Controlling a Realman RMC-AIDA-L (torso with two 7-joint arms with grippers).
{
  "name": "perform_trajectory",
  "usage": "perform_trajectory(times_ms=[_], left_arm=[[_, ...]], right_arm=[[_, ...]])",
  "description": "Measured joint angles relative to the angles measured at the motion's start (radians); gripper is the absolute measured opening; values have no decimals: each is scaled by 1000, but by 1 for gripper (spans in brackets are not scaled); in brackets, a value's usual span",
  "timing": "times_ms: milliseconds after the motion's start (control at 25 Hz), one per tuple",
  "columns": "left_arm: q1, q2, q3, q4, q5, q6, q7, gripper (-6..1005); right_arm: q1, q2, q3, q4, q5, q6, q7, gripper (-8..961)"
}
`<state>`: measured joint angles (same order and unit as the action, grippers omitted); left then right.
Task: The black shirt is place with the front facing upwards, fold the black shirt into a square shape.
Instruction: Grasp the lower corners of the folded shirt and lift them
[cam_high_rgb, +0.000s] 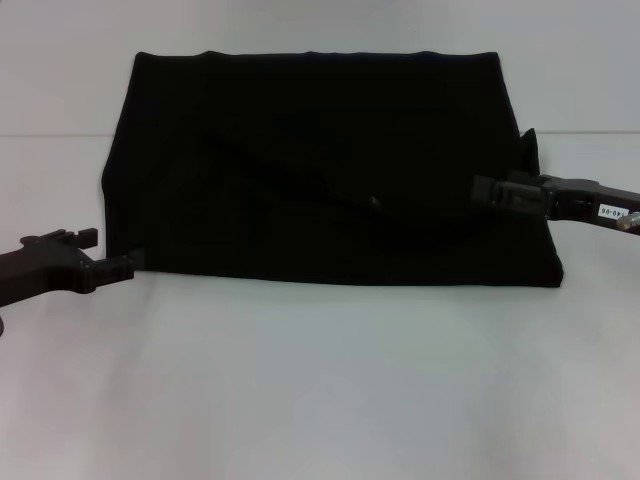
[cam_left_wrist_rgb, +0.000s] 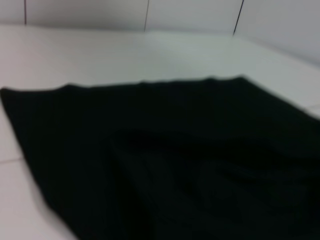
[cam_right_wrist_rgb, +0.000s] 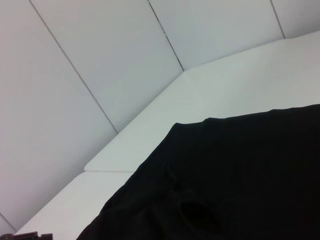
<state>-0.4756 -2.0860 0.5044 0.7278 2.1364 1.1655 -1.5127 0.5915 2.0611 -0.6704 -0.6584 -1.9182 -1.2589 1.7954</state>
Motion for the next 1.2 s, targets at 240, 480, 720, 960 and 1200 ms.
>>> perform_trajectory(times_ms=[240, 480, 720, 960, 1200], left_arm=[[-44, -1, 19, -46, 71, -141, -13, 839], [-82, 5, 21, -87, 131, -197, -35, 840], [-99, 2, 22, -97, 161, -219, -51, 840], [-112, 1, 24, -111, 178, -235, -55, 839], [-115, 1, 69, -109, 195, -235, -90, 839]], right_arm=[[2, 4, 1, 0, 4, 17, 13, 876], [2, 6, 9, 12, 5, 32, 13, 878], [2, 8, 26, 13, 5, 36, 12, 871], [2, 11, 35, 23, 5, 49, 5, 872], [3, 10, 37, 26, 5, 50, 3, 870]])
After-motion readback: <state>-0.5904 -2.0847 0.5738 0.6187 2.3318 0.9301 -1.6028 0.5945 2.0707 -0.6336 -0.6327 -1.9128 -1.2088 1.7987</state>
